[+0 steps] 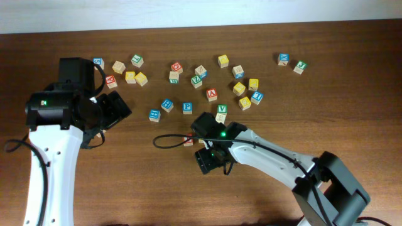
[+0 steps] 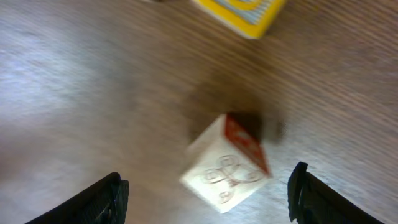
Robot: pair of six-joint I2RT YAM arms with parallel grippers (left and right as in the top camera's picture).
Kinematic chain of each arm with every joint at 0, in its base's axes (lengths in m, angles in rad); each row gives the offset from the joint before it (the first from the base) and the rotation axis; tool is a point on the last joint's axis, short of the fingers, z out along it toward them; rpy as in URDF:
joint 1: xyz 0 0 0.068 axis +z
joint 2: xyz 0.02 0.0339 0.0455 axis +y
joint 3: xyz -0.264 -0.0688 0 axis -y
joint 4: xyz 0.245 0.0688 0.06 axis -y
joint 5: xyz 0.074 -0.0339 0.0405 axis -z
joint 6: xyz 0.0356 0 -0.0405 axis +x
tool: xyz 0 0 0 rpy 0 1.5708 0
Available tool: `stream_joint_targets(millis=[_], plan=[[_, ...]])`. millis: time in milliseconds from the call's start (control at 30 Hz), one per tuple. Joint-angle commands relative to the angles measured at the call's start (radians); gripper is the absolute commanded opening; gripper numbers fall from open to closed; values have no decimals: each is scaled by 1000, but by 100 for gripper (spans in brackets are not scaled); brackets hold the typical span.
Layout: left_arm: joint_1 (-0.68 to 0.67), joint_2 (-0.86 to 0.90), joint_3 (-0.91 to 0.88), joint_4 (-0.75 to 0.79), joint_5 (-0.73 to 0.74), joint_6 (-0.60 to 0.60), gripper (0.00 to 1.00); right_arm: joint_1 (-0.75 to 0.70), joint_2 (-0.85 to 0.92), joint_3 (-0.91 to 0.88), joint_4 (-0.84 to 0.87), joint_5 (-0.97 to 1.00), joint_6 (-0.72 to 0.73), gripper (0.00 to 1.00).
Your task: Spell out ICRA
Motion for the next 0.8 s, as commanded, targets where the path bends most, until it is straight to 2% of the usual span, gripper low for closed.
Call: stream_joint_targets(millis=[0,33,67,267,300,367,400,433,467,533,600,700,767], plan=[[5,-15,4,2,3,-13,99,3,11,-5,0,90,-45,74],[5,-15,4,2,3,-13,99,2,12,-5,3,83,-78,70],[5,-15,4,2,3,-13,99,2,12,-6,2,80,-99,61],[5,-15,4,2,3,-13,99,2,24,-44,70,-23,-193,59],[5,-15,4,2,3,-13,99,2,26,-44,69,-23,-209,56],[5,-15,4,2,3,-13,99,2,26,-44,69,-23,-210,41],[4,-15,4,2,3,-13,99,2,25,-43,70,-23,-209,39],[5,-15,4,2,3,-13,99,1,25,-43,71,-23,-195,28],[5,-15,4,2,3,-13,99,-5,25,-42,70,-26,-173,21],[5,-15,4,2,3,-13,99,-53,25,-41,66,-50,-146,17],[5,-15,3,2,3,-13,99,-123,25,-41,62,-136,-149,17],[5,-15,4,2,3,-13,99,-369,25,-41,63,-525,-257,18],[4,-15,3,2,3,-13,99,-471,25,-42,70,-686,-293,18]])
